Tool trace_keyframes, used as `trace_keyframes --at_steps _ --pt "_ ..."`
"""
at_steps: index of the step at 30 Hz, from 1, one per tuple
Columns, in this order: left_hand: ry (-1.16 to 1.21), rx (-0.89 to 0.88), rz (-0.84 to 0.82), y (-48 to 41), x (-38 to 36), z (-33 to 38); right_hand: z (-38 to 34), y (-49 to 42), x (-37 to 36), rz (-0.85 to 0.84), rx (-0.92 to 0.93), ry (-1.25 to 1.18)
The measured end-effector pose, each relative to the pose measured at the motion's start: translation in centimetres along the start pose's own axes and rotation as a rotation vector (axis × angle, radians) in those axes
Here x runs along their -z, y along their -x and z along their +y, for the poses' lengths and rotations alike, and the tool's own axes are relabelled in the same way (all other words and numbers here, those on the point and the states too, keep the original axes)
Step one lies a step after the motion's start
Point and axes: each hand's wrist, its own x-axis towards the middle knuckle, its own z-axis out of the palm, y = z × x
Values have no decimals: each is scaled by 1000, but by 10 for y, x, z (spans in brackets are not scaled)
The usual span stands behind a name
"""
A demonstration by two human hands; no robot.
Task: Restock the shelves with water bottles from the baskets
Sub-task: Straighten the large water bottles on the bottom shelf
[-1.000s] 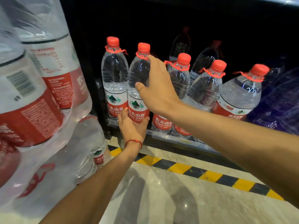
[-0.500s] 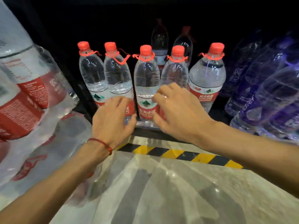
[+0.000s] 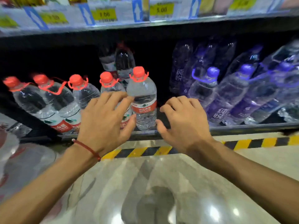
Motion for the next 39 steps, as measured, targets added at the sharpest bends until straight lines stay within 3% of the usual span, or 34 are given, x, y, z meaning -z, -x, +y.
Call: trace_keyframes --at_steps 6,15,21,31,39 --pt "79 -89 -199 -72 113 37 45 10 137 -66 -56 2" --pt "205 -210 -361 -171 320 89 77 35 381 -136 -316 -23" --pt "193 -393 -469 -208 410 99 57 62 499 -128 -569 -9" --pt "381 -708 -413 -194 492 77 -58 126 596 -19 -1082 117" --pt "451 -1070 -428 -141 545 114 -162 200 634 17 -1407 134"
